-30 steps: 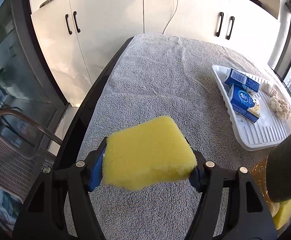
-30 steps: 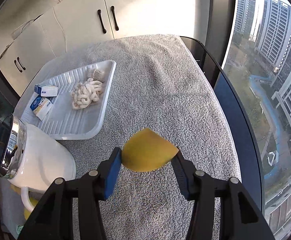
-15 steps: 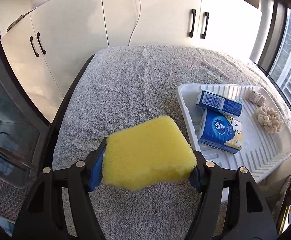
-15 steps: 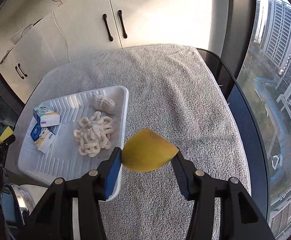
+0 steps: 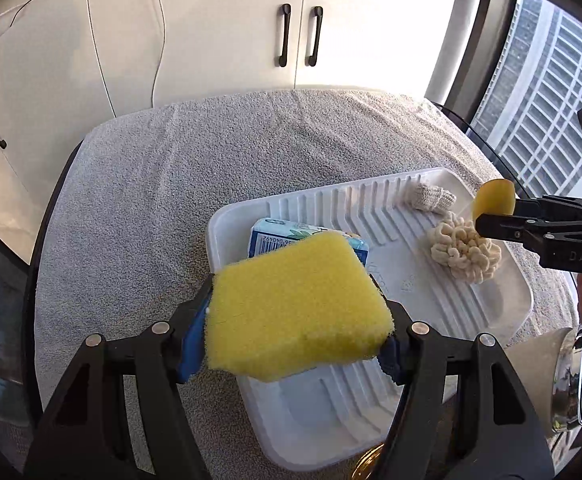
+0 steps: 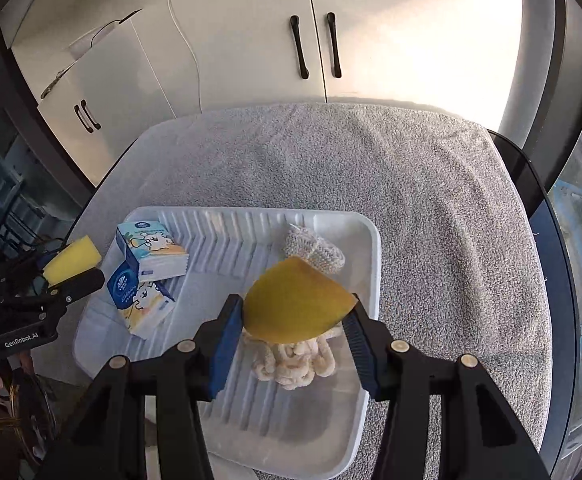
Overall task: Organize soft objects
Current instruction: 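Carry the square sponge with left tool while right tool carries the wedge sponge to the tray, then lower both sponges into the white tray and open both tools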
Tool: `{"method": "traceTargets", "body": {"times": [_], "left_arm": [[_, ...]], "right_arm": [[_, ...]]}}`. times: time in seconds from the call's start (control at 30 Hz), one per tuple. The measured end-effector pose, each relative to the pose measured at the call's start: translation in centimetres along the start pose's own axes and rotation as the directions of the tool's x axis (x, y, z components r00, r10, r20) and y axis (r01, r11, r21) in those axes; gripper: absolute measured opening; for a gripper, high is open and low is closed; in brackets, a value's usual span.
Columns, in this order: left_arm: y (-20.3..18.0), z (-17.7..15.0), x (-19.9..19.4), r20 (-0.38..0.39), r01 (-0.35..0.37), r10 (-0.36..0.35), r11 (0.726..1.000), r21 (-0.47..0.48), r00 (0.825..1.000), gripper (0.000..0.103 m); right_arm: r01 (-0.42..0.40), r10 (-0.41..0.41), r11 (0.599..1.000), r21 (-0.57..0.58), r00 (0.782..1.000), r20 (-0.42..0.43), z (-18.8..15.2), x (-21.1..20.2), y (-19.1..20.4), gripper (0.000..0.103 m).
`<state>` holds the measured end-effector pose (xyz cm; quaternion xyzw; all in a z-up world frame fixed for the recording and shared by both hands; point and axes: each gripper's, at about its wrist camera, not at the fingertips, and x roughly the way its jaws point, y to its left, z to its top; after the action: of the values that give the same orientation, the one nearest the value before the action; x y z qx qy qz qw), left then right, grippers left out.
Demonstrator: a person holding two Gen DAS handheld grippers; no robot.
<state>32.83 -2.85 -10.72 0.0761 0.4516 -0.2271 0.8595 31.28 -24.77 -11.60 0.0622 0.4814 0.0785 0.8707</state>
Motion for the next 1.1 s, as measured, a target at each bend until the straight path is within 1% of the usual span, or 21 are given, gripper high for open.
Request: {"method": "traceTargets", "body": {"times": [0.13, 0.17, 0.3, 0.43, 0.5, 0.53, 0.63, 0.7, 0.77, 0.8, 0.87, 0.97, 1.07, 1.1], "left_arm": [[-1.1, 0.6, 1.1, -0.032, 0.050, -0.049, 0.998, 0.035, 0.998, 0.065], [-1.5, 0.8, 1.3, -0.036, 0.064, -0.062, 0.996, 0.055, 0.997, 0.065], [-3.3, 1.8, 2.1, -0.047, 0.078, -0.071, 0.983, 0.164, 0.996, 0.065], [-4.8, 1.9, 2.8, -0.090, 0.124, -0.107, 0.967, 0.222, 0.990, 0.066], [-5.6, 1.7, 3.0, -0.120, 0.171, -0.145, 0.954, 0.247, 0.982, 0.066], [-6.1, 1.6, 3.1, -0.133, 0.180, -0.149, 0.947, 0.264, 0.980, 0.066], [-7.2, 1.5, 3.4, -0.163, 0.195, -0.147, 0.921, 0.338, 0.976, 0.066], [-7.8, 1.4, 4.0, -0.192, 0.182, -0.114, 0.902, 0.391, 0.975, 0.067], [-8.0, 1.0, 4.6, -0.244, 0.229, -0.135, 0.881, 0.414, 0.960, 0.068], [-8.1, 0.9, 4.9, -0.254, 0.233, -0.132, 0.876, 0.423, 0.958, 0.068], [-8.3, 0.8, 5.0, -0.252, 0.230, -0.126, 0.865, 0.445, 0.959, 0.069], [-8.5, 0.6, 5.0, -0.264, 0.242, -0.130, 0.856, 0.456, 0.956, 0.069], [-9.0, 0.3, 4.7, -0.266, 0.259, -0.141, 0.837, 0.482, 0.954, 0.070], [-9.3, 0.2, 4.6, -0.263, 0.258, -0.141, 0.830, 0.494, 0.955, 0.070]], "right_arm": [[-0.039, 0.037, 0.998, -0.053, 0.998, -0.049, 0.7, 2.2, 1.4, 0.054], [-0.048, 0.045, 0.997, -0.065, 0.997, -0.059, 0.8, 2.6, 1.7, 0.054], [-0.103, 0.095, 0.991, -0.091, 0.992, -0.084, 1.2, 4.1, 2.4, 0.054], [-0.065, 0.055, 0.994, -0.087, 0.993, -0.108, 1.7, 5.6, 2.2, 0.054], [-0.055, 0.046, 0.995, -0.078, 0.992, -0.117, 2.1, 6.2, 2.1, 0.054], [-0.050, 0.040, 0.996, -0.076, 0.992, -0.121, 2.3, 6.4, 2.1, 0.054], [-0.041, 0.031, 0.997, -0.071, 0.991, -0.130, 2.8, 7.1, 2.1, 0.054], [-0.034, 0.023, 0.997, -0.075, 0.990, -0.141, 2.9, 7.6, 2.3, 0.054], [-0.024, 0.013, 0.996, -0.082, 0.990, -0.140, 2.8, 7.6, 2.3, 0.054], [-0.026, 0.015, 0.997, -0.079, 0.990, -0.138, 2.8, 7.5, 2.1, 0.055], [-0.029, 0.019, 0.997, -0.070, 0.990, -0.138, 2.8, 7.4, 1.9, 0.055], [-0.031, 0.020, 0.997, -0.074, 0.989, -0.146, 2.5, 7.5, 1.8, 0.055], [-0.029, 0.017, 0.997, -0.075, 0.988, -0.155, 2.2, 7.5, 1.9, 0.055], [-0.032, 0.021, 0.997, -0.071, 0.988, -0.154, 2.1, 7.4, 1.9, 0.057]]}}
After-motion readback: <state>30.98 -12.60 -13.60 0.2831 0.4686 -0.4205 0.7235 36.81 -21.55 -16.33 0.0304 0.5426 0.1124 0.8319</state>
